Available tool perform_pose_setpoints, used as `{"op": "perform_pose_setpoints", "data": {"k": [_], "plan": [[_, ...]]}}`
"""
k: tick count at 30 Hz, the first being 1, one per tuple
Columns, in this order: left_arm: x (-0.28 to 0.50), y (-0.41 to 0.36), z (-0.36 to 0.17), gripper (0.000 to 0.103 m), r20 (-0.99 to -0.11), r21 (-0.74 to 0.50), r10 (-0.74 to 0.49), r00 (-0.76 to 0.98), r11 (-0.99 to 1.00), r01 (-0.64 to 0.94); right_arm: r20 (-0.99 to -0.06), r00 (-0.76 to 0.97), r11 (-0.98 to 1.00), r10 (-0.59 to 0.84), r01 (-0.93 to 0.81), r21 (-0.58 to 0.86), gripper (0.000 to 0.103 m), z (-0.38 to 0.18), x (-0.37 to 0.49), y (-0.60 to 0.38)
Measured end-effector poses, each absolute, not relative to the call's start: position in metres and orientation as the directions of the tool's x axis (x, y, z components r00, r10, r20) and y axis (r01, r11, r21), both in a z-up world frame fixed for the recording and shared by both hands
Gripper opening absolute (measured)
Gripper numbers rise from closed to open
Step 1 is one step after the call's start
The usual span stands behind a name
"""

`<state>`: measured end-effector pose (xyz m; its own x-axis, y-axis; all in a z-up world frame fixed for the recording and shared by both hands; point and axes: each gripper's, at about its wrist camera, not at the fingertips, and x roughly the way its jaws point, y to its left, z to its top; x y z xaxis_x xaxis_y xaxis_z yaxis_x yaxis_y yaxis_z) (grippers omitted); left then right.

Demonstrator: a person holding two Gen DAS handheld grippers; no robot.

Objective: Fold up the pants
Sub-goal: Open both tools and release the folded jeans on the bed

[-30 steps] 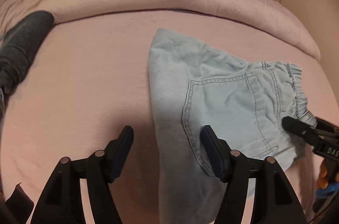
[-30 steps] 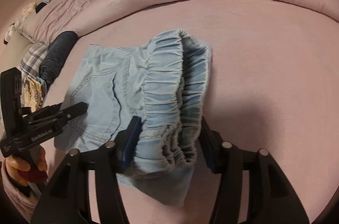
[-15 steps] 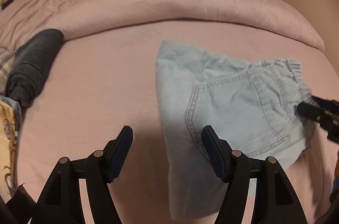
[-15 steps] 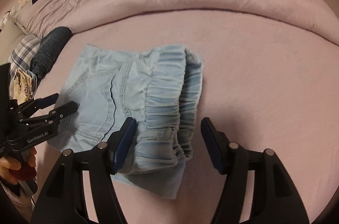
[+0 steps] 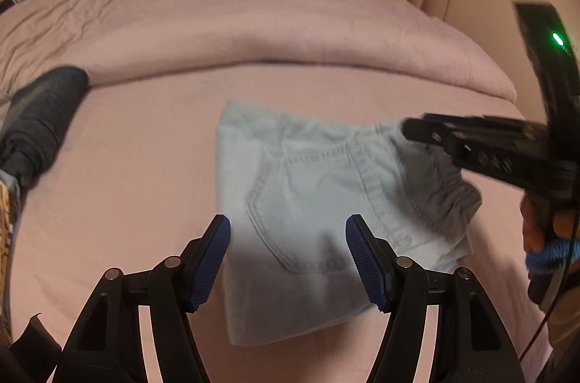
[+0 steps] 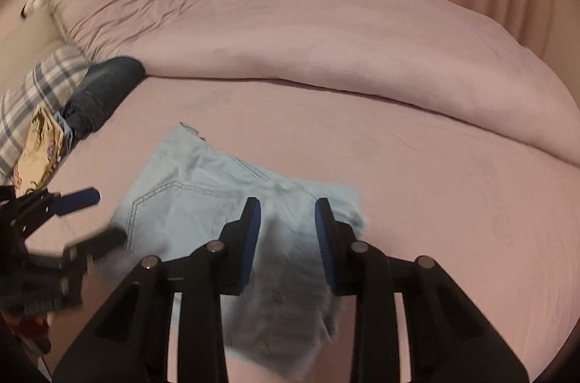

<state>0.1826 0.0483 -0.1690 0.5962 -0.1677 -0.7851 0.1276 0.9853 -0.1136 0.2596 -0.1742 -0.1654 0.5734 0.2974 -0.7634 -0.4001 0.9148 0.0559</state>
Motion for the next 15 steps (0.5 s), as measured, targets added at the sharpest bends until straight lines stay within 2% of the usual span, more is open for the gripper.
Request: {"op": "perform_pose_setpoints", "data": {"k": [4, 7, 12, 15], "plan": [[0.186, 0.049, -0.193, 0.067, -0.829, -0.086, -0.139, 0.542, 0.989, 0.122, -0.833, 0.495, 0.923, 0.247, -0.383, 0.046, 0.027, -0.189, 0.274, -0.164], [0.191, 0.057, -0.210, 0.067, -0.845, -0.143, -0.172, 0.506, 0.985, 0.096, -0.868, 0.445, 0.924, 0.220, -0.379, 0.040, 0.027, -0.205, 0.279, -0.165], [0.189, 0.061, -0.207, 0.067, -0.847, -0.164, -0.181, 0.500, 0.983, 0.077, -0.861, 0.449, 0.927, 0.239, -0.368, 0.066, 0.027, -0.200, 0.275, -0.167], [0.186, 0.062, -0.207, 0.067, -0.850, -0.178, -0.184, 0.495, 0.982, 0.059, -0.823, 0.504, 0.923, 0.263, -0.380, 0.062, 0.030, -0.181, 0.253, -0.172]]}}
